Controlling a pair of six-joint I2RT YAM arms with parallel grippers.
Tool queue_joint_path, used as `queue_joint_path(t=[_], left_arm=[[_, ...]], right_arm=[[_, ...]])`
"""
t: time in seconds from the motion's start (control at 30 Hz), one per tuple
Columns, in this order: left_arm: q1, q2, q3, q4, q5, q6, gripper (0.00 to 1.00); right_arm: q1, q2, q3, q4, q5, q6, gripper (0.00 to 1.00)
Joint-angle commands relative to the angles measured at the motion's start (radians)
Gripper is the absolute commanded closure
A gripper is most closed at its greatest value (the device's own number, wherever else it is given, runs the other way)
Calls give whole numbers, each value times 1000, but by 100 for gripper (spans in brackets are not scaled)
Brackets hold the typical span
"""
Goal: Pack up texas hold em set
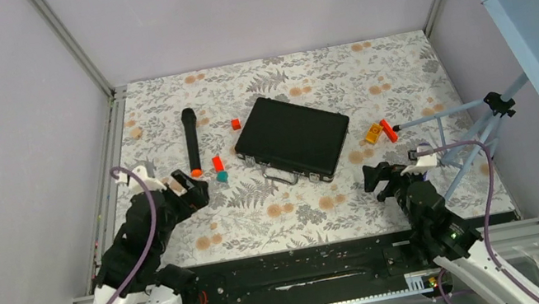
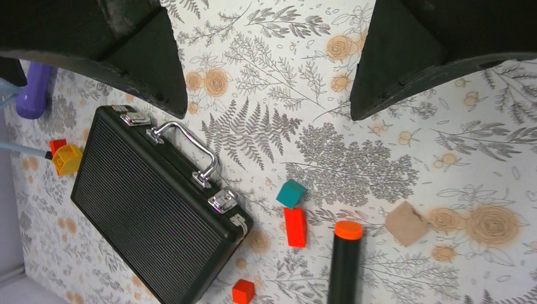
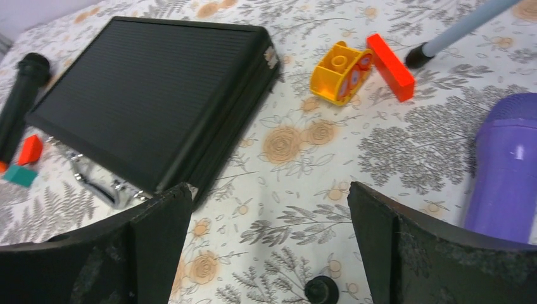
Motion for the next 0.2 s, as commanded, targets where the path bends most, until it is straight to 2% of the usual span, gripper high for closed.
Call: queue_joint_path(t=[0.0,0.17], left_arm=[[-9,-39,5,-36,-82,-12,1],[-34,-25,11,-51,-112,-29,1]], right_arm=[[-3,-141,-18,-1,148,7,0],[-4,-123,-19,11,158,-9,1]])
